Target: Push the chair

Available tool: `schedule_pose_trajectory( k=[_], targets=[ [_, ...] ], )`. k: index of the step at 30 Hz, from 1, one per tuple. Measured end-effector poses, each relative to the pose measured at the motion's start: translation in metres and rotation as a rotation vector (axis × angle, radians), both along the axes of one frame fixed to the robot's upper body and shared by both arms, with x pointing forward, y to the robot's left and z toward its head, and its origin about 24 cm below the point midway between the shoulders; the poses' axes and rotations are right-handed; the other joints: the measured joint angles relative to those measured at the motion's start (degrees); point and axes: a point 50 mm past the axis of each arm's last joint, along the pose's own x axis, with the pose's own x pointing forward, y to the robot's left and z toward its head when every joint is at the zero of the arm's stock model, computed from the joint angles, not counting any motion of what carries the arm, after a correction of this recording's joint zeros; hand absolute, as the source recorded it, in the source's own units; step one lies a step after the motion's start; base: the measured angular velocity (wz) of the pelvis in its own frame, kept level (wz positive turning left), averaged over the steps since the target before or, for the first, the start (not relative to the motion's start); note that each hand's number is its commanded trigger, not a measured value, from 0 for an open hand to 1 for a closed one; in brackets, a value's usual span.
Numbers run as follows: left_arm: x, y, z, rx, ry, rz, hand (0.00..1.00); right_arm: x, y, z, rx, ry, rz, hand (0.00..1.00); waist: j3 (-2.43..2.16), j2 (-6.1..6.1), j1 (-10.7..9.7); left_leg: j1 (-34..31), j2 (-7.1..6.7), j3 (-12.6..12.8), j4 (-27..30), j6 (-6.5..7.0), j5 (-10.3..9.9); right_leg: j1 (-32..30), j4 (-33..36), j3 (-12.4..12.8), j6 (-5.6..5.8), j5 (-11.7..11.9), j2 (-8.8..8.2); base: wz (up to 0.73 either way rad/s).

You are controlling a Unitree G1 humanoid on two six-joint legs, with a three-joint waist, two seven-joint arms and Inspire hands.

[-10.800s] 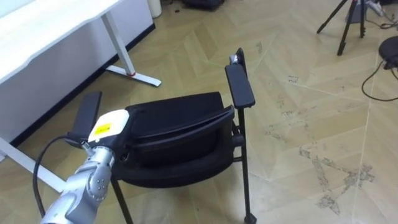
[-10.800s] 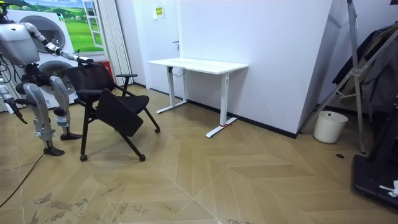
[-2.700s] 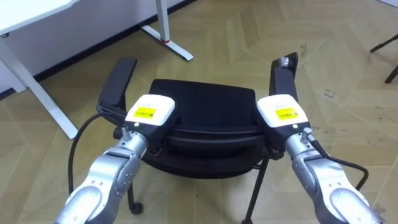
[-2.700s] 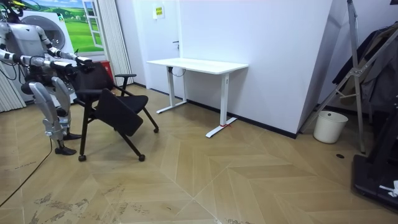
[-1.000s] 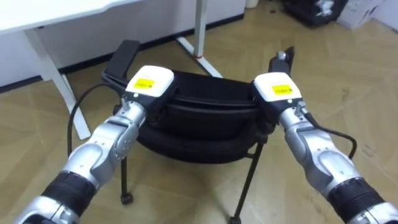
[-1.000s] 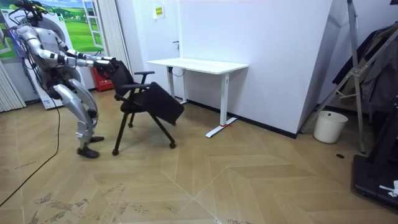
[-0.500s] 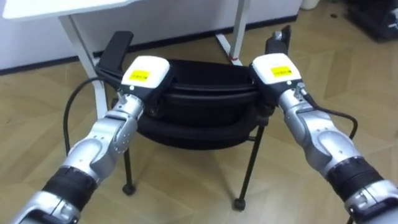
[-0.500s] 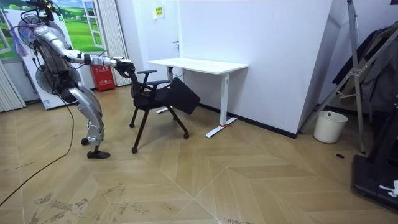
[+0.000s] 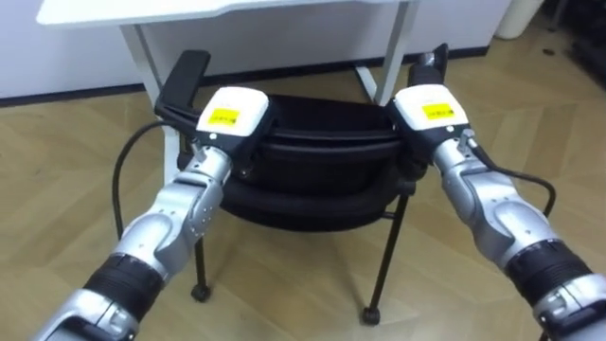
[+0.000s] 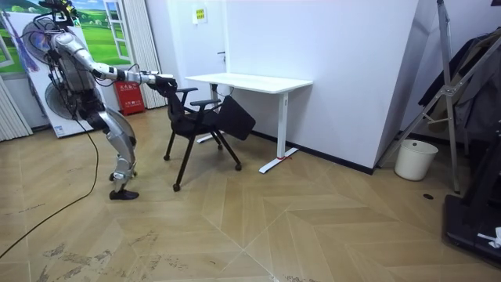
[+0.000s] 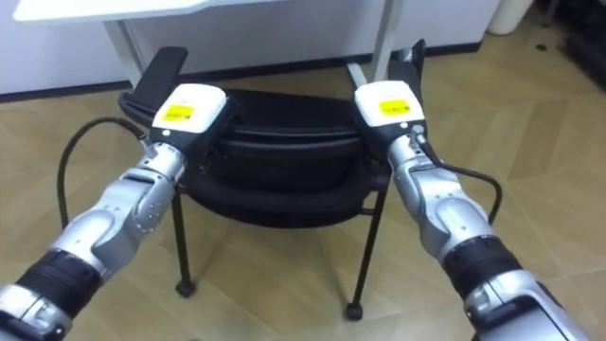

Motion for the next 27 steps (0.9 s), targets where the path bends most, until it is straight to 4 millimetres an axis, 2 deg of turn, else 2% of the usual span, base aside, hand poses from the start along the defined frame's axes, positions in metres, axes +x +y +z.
schedule_pose_trajectory(
  k=[3, 10, 13, 14, 15, 16, 17, 18, 19, 20, 21, 23, 24, 26, 27],
  targets=[
    [0.0, -0.001, 0.003, 0.005, -0.012, -0.004, 1.0, 0.0, 0.002, 0.0, -0.002, -0.019, 0.006, 1.0, -0.55, -1.26, 0.05, 0.95, -1.22, 0.06, -2.94, 0.35, 0.89, -0.12, -2.36, 0.57, 0.99, 0.89, 0.16, 0.04],
    [0.004, 0.004, 0.009, 0.003, -0.031, 0.009, 1.0, 0.004, 0.006, 0.007, -0.008, -0.042, 0.012, 1.0, -0.4, -1.71, 0.57, 0.93, -2.27, 0.2, -2.75, 0.38, 0.89, 0.08, -3.14, 0.56, 1.66, 0.95, -0.88, 0.0],
    [0.005, 0.003, 0.012, -0.001, -0.039, 0.001, 1.0, 0.005, 0.006, 0.009, -0.002, -0.048, 0.01, 1.0, -0.3, -2.5, 1.53, 1.8, -2.71, 1.78, -2.71, 0.79, -0.84, 0.25, -1.16, 0.74, 1.95, 0.32, -2.48, -0.06],
    [0.005, 0.003, 0.011, -0.002, -0.038, 0.0, 1.0, 0.005, 0.005, 0.009, -0.003, -0.047, 0.008, 1.0, -0.24, -2.75, 1.59, 2.25, -3.13, 2.39, -2.64, 1.21, -1.88, 0.02, 0.77, 1.1, 2.36, 0.07, -3.58, -0.06],
    [0.005, 0.002, 0.011, -0.003, -0.035, -0.001, 1.0, 0.005, 0.003, 0.009, -0.002, -0.044, 0.005, 1.0, -0.24, -2.66, 2.03, 2.26, -3.17, 2.93, -1.44, 1.66, -3.74, -0.76, 4.21, 1.37, 2.68, 0.21, -4.33, -0.13],
    [0.005, 0.001, 0.011, -0.005, -0.034, -0.002, 1.0, 0.005, 0.003, 0.009, -0.001, -0.042, 0.002, 1.0, -0.24, -2.58, 2.27, 2.05, -3.16, 2.87, -0.36, 1.68, -4.64, -1.6, 6.73, 1.7, 3.03, 0.73, -4.96, -0.11],
    [0.005, 0.0, 0.01, -0.002, -0.032, -0.008, 1.0, 0.004, 0.001, 0.007, -0.002, -0.033, -0.004, 1.0, -0.1, -2.31, 2.2, 2.03, -3.02, 2.15, 1.55, 1.84, -6.09, -2.7, 11.0, 2.41, 2.92, 2.43, -5.92, 0.0],
    [0.004, -0.002, 0.008, 0.002, -0.024, -0.017, 1.0, 0.002, 0.0, 0.003, 0.002, -0.019, -0.01, 1.0, 0.18, -1.87, 2.37, 2.66, -2.36, 1.41, 2.57, 1.93, -7.12, -4.15, 15.11, 4.38, 3.12, 5.17, -6.16, 0.04],
    [0.003, -0.003, 0.006, 0.002, -0.019, -0.022, 1.0, 0.0, 0.001, 0.001, 0.005, -0.014, -0.012, 1.0, 0.21, -1.81, 2.53, 3.1, -1.95, 1.28, 2.77, 1.93, -7.5, -5.08, 17.02, 5.51, 3.11, 6.93, -6.17, 0.0],
    [0.003, -0.003, 0.005, 0.01, -0.014, -0.027, 1.0, -0.003, 0.0, -0.004, 0.011, -0.009, -0.021, 1.0, 0.28, -1.48, 2.59, 3.88, -1.7, 0.14, 2.86, 1.9, -8.02, -7.15, 19.97, 7.19, 3.08, 10.38, -6.03, -0.05],
    [0.003, -0.001, 0.005, 0.017, -0.014, -0.026, 1.0, -0.004, 0.0, -0.005, 0.012, -0.013, -0.029, 1.0, 0.28, -1.05, 2.89, 4.08, -1.68, -1.63, 2.69, 1.76, -8.26, -9.1, 20.97, 8.86, 4.07, 10.34, -5.07, -0.11],
    [0.003, 0.001, 0.005, 0.022, -0.012, -0.02, 1.0, -0.004, 0.003, -0.006, 0.016, -0.017, -0.029, 1.0, 0.57, -0.34, 3.87, 4.93, -1.46, -2.97, 1.96, 1.4, -8.39, -11.9, 18.92, 9.59, 4.69, 8.47, -4.6, -0.17],
    [0.003, 0.003, 0.004, 0.026, -0.007, -0.019, 1.0, -0.005, 0.005, -0.007, 0.011, -0.017, -0.02, 1.0, 0.44, -0.03, 4.42, 5.17, -1.42, -4.25, 1.74, 0.86, -8.49, -13.66, 15.4, 9.44, 4.8, 8.28, -4.71, 0.0],
    [0.003, 0.007, 0.002, 0.036, -0.002, -0.014, 1.0, -0.006, 0.009, -0.009, 0.018, -0.012, -0.016, 1.0, 0.35, -0.27, 4.79, 5.97, -1.37, -5.79, 1.23, -0.28, -8.72, -15.03, 7.03, 10.07, 4.69, 8.84, -4.65, 0.19],
    [0.001, 0.009, 0.001, 0.038, 0.005, -0.012, 1.0, -0.006, 0.013, -0.01, 0.026, -0.009, -0.01, 1.0, 0.36, -0.55, 4.57, 6.5, -1.14, -6.83, 1.27, -1.31, -9.03, -15.04, 0.8, 11.18, 4.9, 10.19, -4.41, 0.44]
  ],
)
